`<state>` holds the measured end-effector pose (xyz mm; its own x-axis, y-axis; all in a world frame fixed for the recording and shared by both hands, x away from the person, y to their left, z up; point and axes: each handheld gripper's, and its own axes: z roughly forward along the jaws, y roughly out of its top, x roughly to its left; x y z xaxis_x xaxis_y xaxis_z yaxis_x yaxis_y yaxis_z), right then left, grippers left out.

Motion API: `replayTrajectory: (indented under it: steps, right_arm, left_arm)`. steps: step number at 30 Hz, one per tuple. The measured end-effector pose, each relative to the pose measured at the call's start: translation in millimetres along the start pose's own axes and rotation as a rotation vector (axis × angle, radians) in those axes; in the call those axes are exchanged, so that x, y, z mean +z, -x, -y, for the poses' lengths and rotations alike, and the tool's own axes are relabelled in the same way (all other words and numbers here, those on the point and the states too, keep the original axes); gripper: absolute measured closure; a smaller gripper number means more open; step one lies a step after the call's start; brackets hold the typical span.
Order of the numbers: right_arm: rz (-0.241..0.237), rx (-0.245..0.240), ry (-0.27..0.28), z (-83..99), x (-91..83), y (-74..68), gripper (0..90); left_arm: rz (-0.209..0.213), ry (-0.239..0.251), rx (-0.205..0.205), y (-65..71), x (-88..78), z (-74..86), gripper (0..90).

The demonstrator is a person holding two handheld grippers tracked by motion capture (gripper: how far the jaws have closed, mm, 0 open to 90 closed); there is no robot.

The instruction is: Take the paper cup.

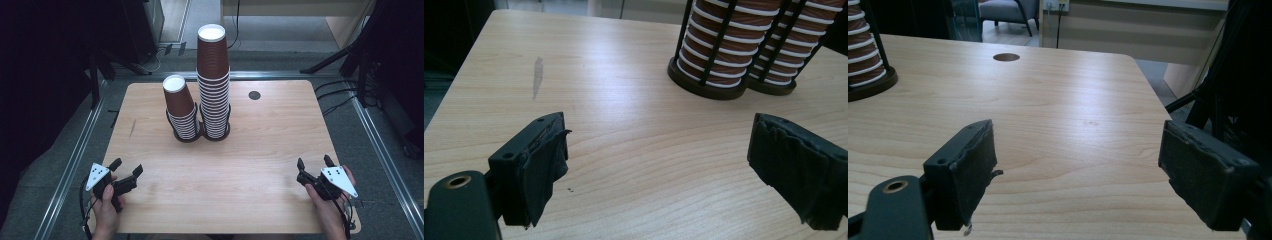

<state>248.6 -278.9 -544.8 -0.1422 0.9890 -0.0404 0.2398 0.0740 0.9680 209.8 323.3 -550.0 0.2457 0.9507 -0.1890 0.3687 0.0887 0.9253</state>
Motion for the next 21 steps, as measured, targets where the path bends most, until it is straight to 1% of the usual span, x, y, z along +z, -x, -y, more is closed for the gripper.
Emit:
replayTrajectory:
  steps: [1,3,4,5,6,8,10,11,12,13,14,15,16,18,19,20,21]
  right_arm:
    - [0.0,0.0,0.0,0.0,0.0,0.0,15.6]
    - [-0.011,0.011,-0.001,-1.8,-0.5,-4.3,15.5]
    - [-0.02,0.01,0.002,-3.0,-0.7,-6.0,15.4]
    - [-0.02,0.01,0.002,-3.0,-0.7,-6.0,15.4]
    - [-0.025,-0.012,0.012,-7.0,-2.0,-9.6,15.3]
    - [-0.025,-0.016,0.017,-9.2,-3.2,-11.4,15.3]
    - [-0.015,-0.04,0.037,-16.1,-5.5,-16.4,15.3]
    - [-0.015,-0.04,0.037,-16.1,-5.5,-16.4,15.3]
    - [-0.009,-0.064,0.043,-18.6,-5.6,-18.0,15.3]
    - [-0.022,-0.065,0.049,-24.2,-5.1,-20.6,15.3]
    - [-0.034,-0.057,0.044,-27.0,-4.6,-22.1,15.1]
    - [-0.037,-0.062,0.049,-29.8,-3.9,-23.5,15.1]
    - [-0.037,-0.052,0.048,-32.9,-3.4,-25.2,15.1]
    - [-0.052,-0.024,0.05,-41.0,-2.5,-27.6,15.0]
    - [-0.052,-0.024,0.05,-41.0,-2.5,-27.6,15.0]
    - [-0.061,-0.02,0.051,-45.4,-2.0,-29.0,15.0]
    - [-0.121,-0.034,0.06,-54.8,-2.8,-34.1,13.8]
  left_arm:
    - [0.0,0.0,0.0,0.0,0.0,0.0,9.1]
    - [0.008,-0.001,-0.009,-1.5,-0.4,-0.2,9.1]
    - [0.011,0.0,-0.009,-1.6,-0.7,-0.1,9.0]
    - [0.011,0.0,-0.009,-1.6,-0.7,-0.1,9.1]
    - [0.015,0.003,-0.008,-1.3,-1.4,0.1,9.1]
    - [0.016,0.004,-0.006,-1.1,-1.6,0.3,9.1]
    - [0.014,0.002,0.001,-0.1,-1.9,0.6,9.1]
    - [0.014,0.002,0.001,-0.1,-1.9,0.6,9.1]
    - [0.013,0.001,0.002,0.3,-1.9,0.7,9.1]
    - [0.012,-0.001,0.003,0.8,-2.0,1.0,9.1]
    - [0.012,-0.001,0.003,1.0,-2.0,1.1,9.1]
    - [0.01,-0.002,0.004,1.2,-2.0,1.2,9.1]
    - [0.011,-0.005,0.005,1.3,-2.0,1.4,9.1]
    - [0.01,-0.005,0.006,1.7,-2.2,1.7,9.1]
    - [0.01,-0.005,0.006,1.7,-2.2,1.7,9.1]
    - [0.009,-0.003,0.006,1.7,-2.3,1.7,9.1]
    - [0.013,0.0,0.004,1.3,-2.7,1.8,9.1]
